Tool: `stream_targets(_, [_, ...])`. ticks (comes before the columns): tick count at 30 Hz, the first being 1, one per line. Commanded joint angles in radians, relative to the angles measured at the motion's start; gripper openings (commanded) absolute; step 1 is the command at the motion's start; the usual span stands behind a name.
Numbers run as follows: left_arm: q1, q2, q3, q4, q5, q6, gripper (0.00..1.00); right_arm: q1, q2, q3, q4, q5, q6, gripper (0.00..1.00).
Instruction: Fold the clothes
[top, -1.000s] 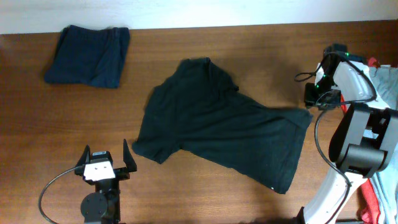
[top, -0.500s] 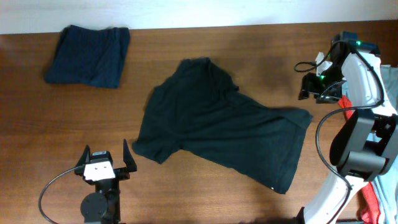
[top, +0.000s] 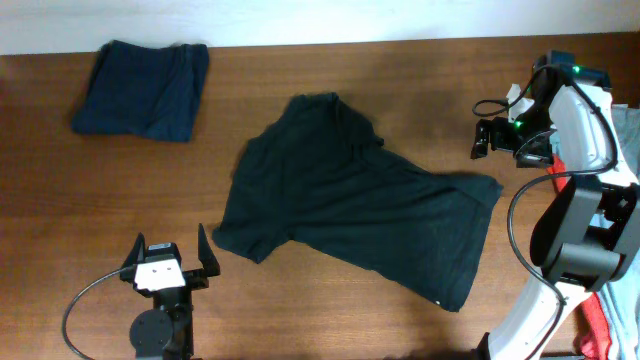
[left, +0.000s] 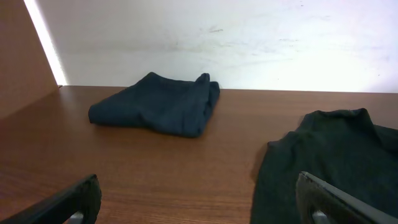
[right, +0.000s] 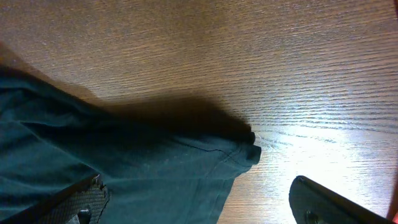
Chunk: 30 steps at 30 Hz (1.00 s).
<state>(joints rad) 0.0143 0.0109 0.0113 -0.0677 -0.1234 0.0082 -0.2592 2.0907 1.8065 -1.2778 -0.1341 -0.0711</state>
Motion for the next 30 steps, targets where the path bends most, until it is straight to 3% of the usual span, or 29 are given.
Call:
stream_targets(1, [-0.003,-0.005,-0.002,0.001,0.004,0.019,0.99,0.002,-0.025,0.021,0.002,-0.012,0.0,0.98])
stream_targets(7, [-0.003,-0.005,-0.002,0.047,0.011,0.018,0.99,0.002,-0.025,0.021,0.002,-0.012,0.0,0.99])
stream_targets(11, [-0.003,-0.002,0.005,0.216,0.211,0.019,0.99,0.002,-0.025,0.021,0.002,-0.012,0.0,0.99])
stream_targets(18, [-0.003,0.204,0.299,0.022,0.215,0.082,0.99,0.002,-0.025,0.021,0.002,-0.012,0.0,0.99])
stream_targets(22, [-0.004,0.6,0.681,-0.165,0.254,0.129,0.99,0.002,-0.025,0.021,0.002,-0.012,0.0,0.99])
stream_targets(28, [-0.074,1.25,1.308,-0.676,0.273,0.129,0.99,0.002,-0.025,0.021,0.002,-0.012,0.0,0.99])
stream_targets(30, [-0.098,1.397,1.43,-0.772,0.274,0.129,0.99,0.002,-0.025,0.021,0.002,-0.012,0.0,0.99])
